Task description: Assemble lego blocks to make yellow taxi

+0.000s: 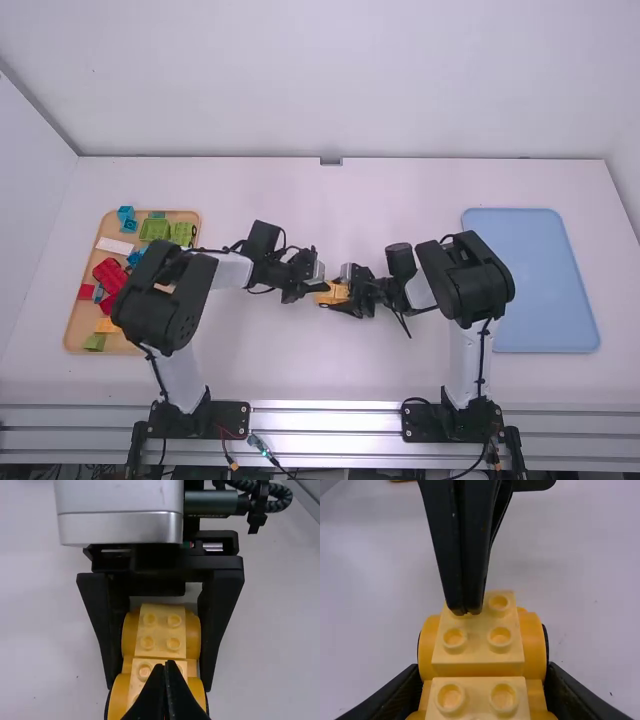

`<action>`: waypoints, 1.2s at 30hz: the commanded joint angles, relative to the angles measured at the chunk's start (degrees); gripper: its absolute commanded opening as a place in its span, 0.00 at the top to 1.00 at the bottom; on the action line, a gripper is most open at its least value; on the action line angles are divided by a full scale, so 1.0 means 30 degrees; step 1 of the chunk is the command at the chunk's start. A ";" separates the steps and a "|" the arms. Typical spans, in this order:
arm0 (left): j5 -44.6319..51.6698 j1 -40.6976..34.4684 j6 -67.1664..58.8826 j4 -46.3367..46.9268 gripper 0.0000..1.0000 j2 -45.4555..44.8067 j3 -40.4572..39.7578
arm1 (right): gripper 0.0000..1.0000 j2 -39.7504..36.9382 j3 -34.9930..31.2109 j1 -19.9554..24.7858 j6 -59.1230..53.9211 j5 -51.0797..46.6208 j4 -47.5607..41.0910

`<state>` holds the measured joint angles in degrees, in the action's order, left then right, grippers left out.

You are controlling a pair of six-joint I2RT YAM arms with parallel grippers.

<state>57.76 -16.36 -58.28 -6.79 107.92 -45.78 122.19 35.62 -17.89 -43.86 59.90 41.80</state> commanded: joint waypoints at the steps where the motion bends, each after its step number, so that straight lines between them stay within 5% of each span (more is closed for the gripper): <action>1: 0.0066 -0.0044 0.0007 -0.0073 0.98 0.0546 0.0357 | 0.50 0.0270 0.0138 -0.0058 0.0102 0.0022 -0.0058; 16: -0.0794 -0.0495 0.0000 -0.0430 0.98 0.0925 0.0707 | 0.50 0.0270 0.0146 -0.0058 0.0109 0.0036 -0.0058; 32: -0.5122 -0.1574 0.1115 -0.1188 0.98 0.0933 0.1851 | 0.49 0.0270 0.0146 -0.0051 0.0109 0.0029 -0.0058; 36: -0.3672 -0.1260 0.1100 -0.2237 0.98 0.0860 0.2062 | 0.49 0.0270 0.0146 -0.0051 0.0102 0.0029 -0.0058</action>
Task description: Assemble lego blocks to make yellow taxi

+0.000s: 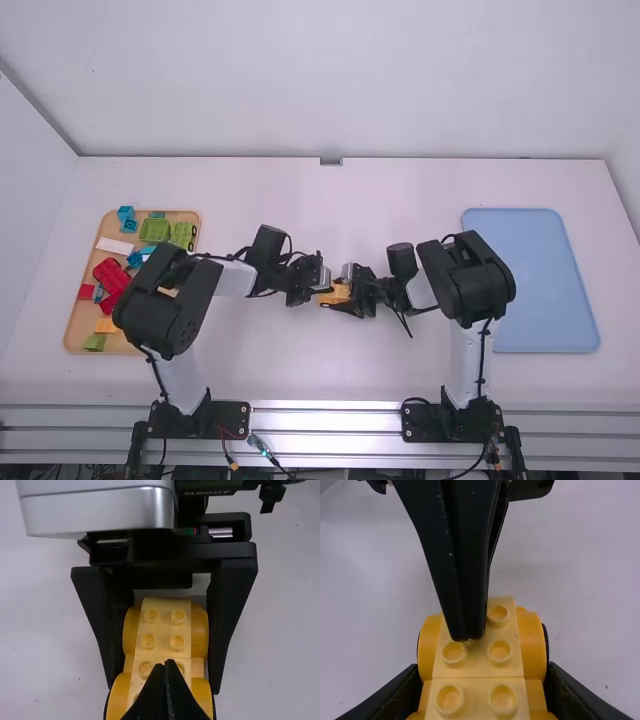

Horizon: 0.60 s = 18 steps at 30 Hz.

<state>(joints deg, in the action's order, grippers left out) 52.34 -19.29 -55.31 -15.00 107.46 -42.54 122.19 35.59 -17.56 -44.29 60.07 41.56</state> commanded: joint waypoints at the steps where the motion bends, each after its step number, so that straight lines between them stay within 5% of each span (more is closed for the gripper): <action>1: -0.1384 -0.0168 0.0219 0.0175 0.98 0.0787 0.0991 | 0.47 0.0270 0.0153 -0.0160 0.0240 -0.0029 0.0022; 4: -0.0117 0.0175 0.0219 0.0051 0.98 -0.0350 0.0845 | 0.46 0.0270 0.0146 -0.0160 0.0248 -0.0022 0.0087; 7: 0.1749 0.0823 0.0146 0.0401 0.85 -0.2616 0.0364 | 0.46 0.0270 0.0182 -0.0160 0.0248 -0.0022 0.0080; 8: 0.2696 0.1333 0.0270 0.0481 0.69 -0.3942 0.0175 | 0.47 0.0270 0.0226 -0.0160 0.0255 -0.0029 0.0066; 10: 0.3366 0.1894 0.0692 0.0408 0.56 -0.5195 0.0095 | 0.46 0.0270 0.0291 -0.0168 0.0262 -0.0029 -0.0015; 11: 0.3891 0.2718 0.1326 0.0270 0.23 -0.6951 0.0058 | 0.46 0.0270 0.0284 -0.0168 0.0255 -0.0029 0.0029; 12: 0.3905 0.3191 0.1778 0.0160 0.01 -0.7876 0.0051 | 0.46 0.0270 0.0270 -0.0168 0.0255 -0.0036 0.0095; 16: 0.2798 0.4954 0.4517 -0.0007 0.01 -1.0761 0.0058 | 0.43 0.0270 0.0270 -0.0160 0.0255 -0.0036 0.0087; 17: 0.2171 0.5566 0.5734 0.0204 0.01 -1.1628 0.0066 | 0.31 0.0270 0.0335 -0.0168 0.0277 -0.0029 0.0058; 18: 0.1639 0.6076 0.6535 0.0612 0.01 -1.2422 0.0066 | 0.06 0.0270 0.0408 -0.0168 0.0466 -0.0029 0.0000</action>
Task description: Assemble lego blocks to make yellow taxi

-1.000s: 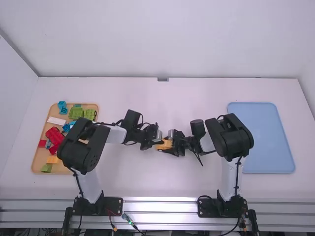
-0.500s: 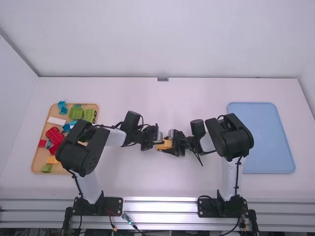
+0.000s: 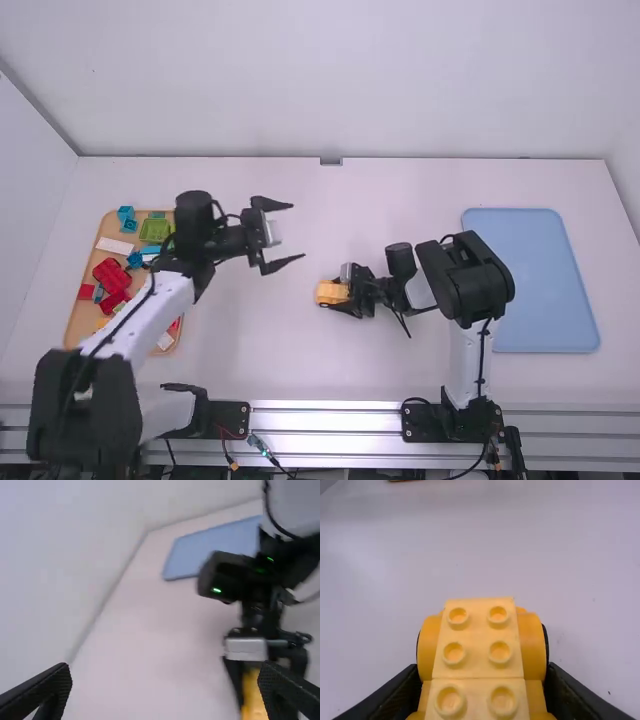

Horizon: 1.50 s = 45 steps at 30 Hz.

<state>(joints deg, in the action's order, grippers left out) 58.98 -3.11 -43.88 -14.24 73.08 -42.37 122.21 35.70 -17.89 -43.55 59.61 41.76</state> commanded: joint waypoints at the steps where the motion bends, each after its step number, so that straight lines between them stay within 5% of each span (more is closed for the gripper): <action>1: -0.0940 0.0984 0.3016 0.0758 0.01 -0.1399 0.0022 | 0.01 0.0262 0.0415 -0.0051 0.0576 0.0117 -0.0036; 10: -0.4138 0.1406 0.3198 0.2739 0.01 -0.2353 0.0423 | 0.01 -0.1596 0.1355 0.0991 0.7271 0.0342 -0.0372; 19: -0.6047 0.1435 0.3293 0.2616 0.01 -0.1894 0.0546 | 0.01 -0.8728 0.1443 0.1989 0.7351 0.0401 -0.4532; 21: -0.5982 0.1486 0.3344 0.2616 0.01 -0.1894 0.0546 | 0.01 -0.9879 0.1610 0.2113 0.7380 -0.0641 -0.4962; 25: -0.6492 0.1450 0.3351 0.3453 0.01 -0.1894 0.0539 | 0.01 -1.3027 0.3024 0.2222 0.7628 -0.8874 -0.9180; 28: -0.9690 0.1588 0.6499 0.4109 0.01 -0.1894 0.0546 | 0.01 -1.4302 0.4881 0.2222 0.8699 -1.5562 -1.3515; 32: -1.7996 0.2208 1.6582 0.5428 0.01 -0.1894 0.0539 | 0.01 -1.4491 0.6856 0.2222 0.8976 -1.9241 -1.6254; 39: -2.9551 0.3752 2.5995 1.0863 0.01 -0.1894 0.0634 | 0.01 -1.4484 0.7206 0.2222 0.6244 -1.9322 -1.5344; 45: -3.2188 0.3876 3.0381 1.1730 0.01 -0.1894 0.1654 | 0.01 -1.4491 0.7198 0.2135 0.3942 -1.9329 -1.4447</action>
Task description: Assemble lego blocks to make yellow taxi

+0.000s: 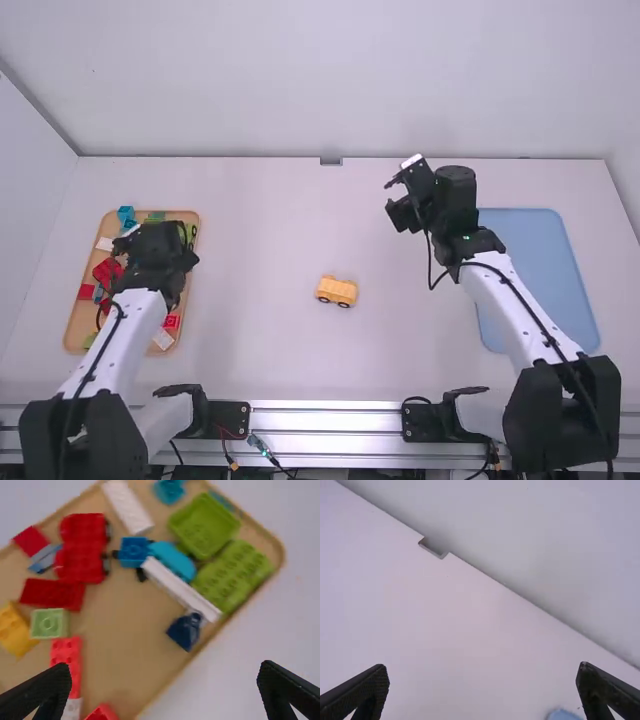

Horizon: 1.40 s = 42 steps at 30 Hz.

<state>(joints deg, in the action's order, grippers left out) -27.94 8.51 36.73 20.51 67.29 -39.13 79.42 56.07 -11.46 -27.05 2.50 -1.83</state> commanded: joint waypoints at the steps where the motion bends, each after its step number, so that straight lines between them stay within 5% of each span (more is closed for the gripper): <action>1: -0.3774 0.0000 0.3337 0.0175 0.01 0.0036 0.0874 | 0.01 -0.0226 0.0408 -0.0015 -0.1938 -0.0313 0.0197; 7: -0.2222 0.1632 0.4422 0.1290 0.01 0.0022 0.0852 | 0.01 -0.0219 0.0408 -0.0007 -0.0423 -0.0357 0.1421; 18: 0.8510 1.2692 -0.1654 0.3279 0.00 0.3133 -0.2244 | 0.02 -0.0219 0.0408 0.0095 -0.0896 -0.0342 0.2025; 21: 1.0484 1.4433 -0.3220 0.3315 0.11 0.5049 -0.2732 | 0.01 -0.0219 0.0408 0.0095 -0.0984 -0.0342 0.2069; 28: 0.9974 1.4914 -0.3184 0.2783 0.19 0.9224 -0.3934 | 0.01 -0.0219 0.0408 0.0080 -0.0918 -0.0350 0.2339; 30: 0.9989 1.4914 -0.3184 0.2958 0.30 1.0142 -0.4495 | 0.01 -0.0219 0.0408 0.0080 -0.0925 -0.0357 0.2339; 42: 1.0178 1.4914 -0.3198 0.2747 0.41 1.1497 -0.5734 | 0.01 -0.0219 0.0408 0.0073 -0.0925 -0.0357 0.2302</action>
<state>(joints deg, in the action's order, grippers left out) 2.85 53.49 27.53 28.67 100.18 -55.88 79.42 56.07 -11.40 -30.13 1.39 4.95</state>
